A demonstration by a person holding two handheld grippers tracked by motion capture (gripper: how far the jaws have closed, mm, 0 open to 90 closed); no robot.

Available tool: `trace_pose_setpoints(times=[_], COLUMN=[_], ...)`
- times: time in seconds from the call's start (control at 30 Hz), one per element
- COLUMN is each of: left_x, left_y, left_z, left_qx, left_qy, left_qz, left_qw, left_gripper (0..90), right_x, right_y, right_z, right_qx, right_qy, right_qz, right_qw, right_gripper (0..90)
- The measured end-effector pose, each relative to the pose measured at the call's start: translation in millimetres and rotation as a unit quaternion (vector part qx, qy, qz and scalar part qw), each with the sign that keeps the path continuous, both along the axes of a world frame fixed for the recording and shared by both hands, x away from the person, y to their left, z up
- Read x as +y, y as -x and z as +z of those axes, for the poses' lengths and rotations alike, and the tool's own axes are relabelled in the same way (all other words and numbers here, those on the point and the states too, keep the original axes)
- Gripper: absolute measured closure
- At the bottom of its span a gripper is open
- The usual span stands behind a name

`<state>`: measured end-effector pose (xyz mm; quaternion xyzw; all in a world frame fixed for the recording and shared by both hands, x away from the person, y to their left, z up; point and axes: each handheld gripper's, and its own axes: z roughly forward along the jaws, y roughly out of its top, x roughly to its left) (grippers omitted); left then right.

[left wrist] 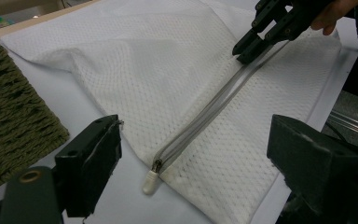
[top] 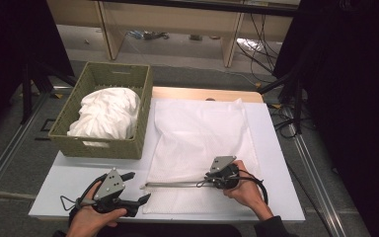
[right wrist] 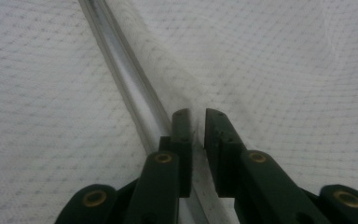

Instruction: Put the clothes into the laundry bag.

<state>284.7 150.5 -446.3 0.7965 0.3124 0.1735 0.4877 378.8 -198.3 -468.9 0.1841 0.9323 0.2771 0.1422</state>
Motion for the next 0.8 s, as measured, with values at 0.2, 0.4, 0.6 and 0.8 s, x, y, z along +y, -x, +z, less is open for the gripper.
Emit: trace_pose_setpoints(times=[0.2,0.4,0.6,0.8], left_x=[0.6,1.4,2.9,2.7], left_y=[-0.9,-2.6,-3.2,-3.0], left_z=[-0.6,-0.5,-0.9,-0.8], left_qx=[0.004,0.002,0.016,0.016], left_qy=[0.005,0.0,0.01,0.01], left_qz=[0.003,-0.008,0.001,-0.002], left_qw=[1.0,1.0,0.9998,0.9998], left_gripper=[17.1,17.1,17.1,17.1], right_x=[3.7,7.0,8.8,10.9], right_y=[-0.5,-2.5,-7.5,-6.8], right_z=[-2.5,-4.6,4.6,1.4], right_qx=[0.018,0.012,-0.007,0.018], right_qy=[-0.008,0.005,0.008,0.003], right_qz=[0.01,0.017,-0.003,-0.005], right_qw=[0.9998,0.9998,0.9999,0.9998], right_gripper=[69.8,80.7,87.3,64.9])
